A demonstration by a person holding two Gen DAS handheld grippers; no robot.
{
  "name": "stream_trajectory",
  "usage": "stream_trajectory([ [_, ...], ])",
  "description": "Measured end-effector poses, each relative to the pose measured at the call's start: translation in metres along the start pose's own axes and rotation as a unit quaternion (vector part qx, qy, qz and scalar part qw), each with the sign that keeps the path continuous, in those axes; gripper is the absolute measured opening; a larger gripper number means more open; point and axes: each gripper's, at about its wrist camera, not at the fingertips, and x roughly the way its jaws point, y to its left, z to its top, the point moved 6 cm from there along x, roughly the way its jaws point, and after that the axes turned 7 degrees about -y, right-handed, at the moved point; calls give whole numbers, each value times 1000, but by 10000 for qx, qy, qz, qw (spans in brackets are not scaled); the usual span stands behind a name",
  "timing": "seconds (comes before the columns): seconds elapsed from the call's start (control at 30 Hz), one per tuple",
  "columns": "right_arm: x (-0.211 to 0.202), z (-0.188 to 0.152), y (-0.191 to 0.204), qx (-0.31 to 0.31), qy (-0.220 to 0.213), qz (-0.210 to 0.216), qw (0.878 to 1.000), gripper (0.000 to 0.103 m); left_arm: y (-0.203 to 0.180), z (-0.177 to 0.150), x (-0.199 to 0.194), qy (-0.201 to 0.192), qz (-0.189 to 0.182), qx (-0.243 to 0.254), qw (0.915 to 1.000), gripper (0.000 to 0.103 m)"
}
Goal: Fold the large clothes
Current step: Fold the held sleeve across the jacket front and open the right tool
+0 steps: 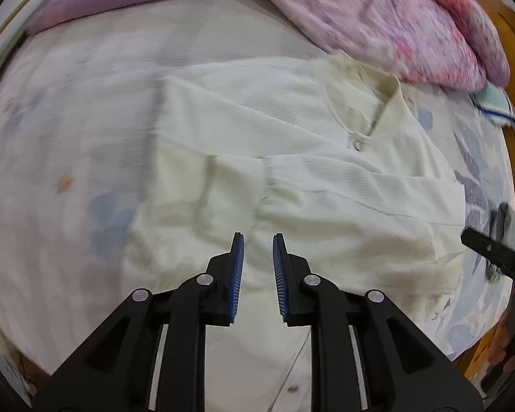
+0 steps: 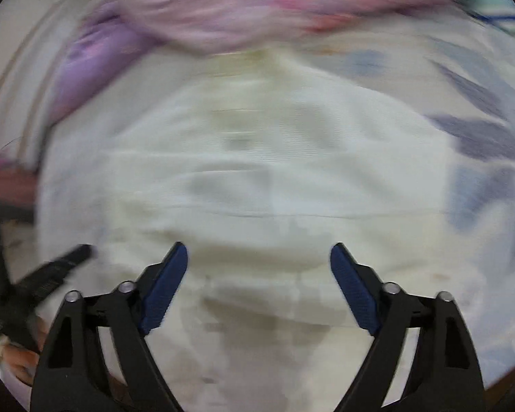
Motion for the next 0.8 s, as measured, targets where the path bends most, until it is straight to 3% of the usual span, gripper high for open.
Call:
stream_trajectory([
  [0.03, 7, 0, -22, 158, 104, -198, 9996, 26, -8, 3, 16, 94, -49, 67, 9999, 18],
  [0.1, 32, -4, -62, 429, 328, -354, 9979, 23, -18, 7, 43, 219, -133, 167, 9995, 18],
  [0.13, 48, -10, -77, 494, 523, -419, 9965, 15, -22, 8, 57, 225, -225, 182, 9993, 18],
  [0.17, 71, -20, -93, 715, 850, -389, 9931, 10, -25, 7, 75, 355, -275, 185, 9988, 18],
  [0.2, 82, -30, -103, 993, 1053, -283, 9891, 5, -24, 1, 97, 722, -138, 193, 9971, 18],
  [0.27, 72, -43, -109, 1394, 1042, 39, 9847, 4, -24, -6, 109, 956, -30, 189, 9952, 17],
  [0.4, 73, -69, -107, 1438, 1070, 259, 9835, 3, -23, -13, 110, 800, -130, 357, 9961, 17],
  [0.47, 86, -68, -117, 2042, 1297, 394, 9695, 1, -19, -13, 116, 947, -178, 228, 9951, 17],
  [0.5, 79, -62, -115, 2095, 1411, 322, 9670, 2, -18, -10, 114, 985, -139, 190, 9949, 18],
  [0.53, 69, -52, -112, 1949, 1287, 276, 9719, 5, -18, -5, 107, 929, -38, 232, 9954, 18],
  [0.6, 43, -18, -104, 1499, 724, 142, 9859, 7, -22, 9, 92, 621, 30, 382, 9973, 18],
  [0.67, 36, 11, -103, 1399, 390, 245, 9891, 8, -25, 20, 94, 555, -193, 339, 9977, 18],
  [0.73, 64, 39, -114, 1263, 383, 10, 9913, 4, -20, 24, 115, 652, -100, 318, 9973, 17],
  [0.8, 104, 37, -133, 1611, 787, 92, 9837, 2, -16, 23, 139, 819, -260, 36, 9963, 15],
])
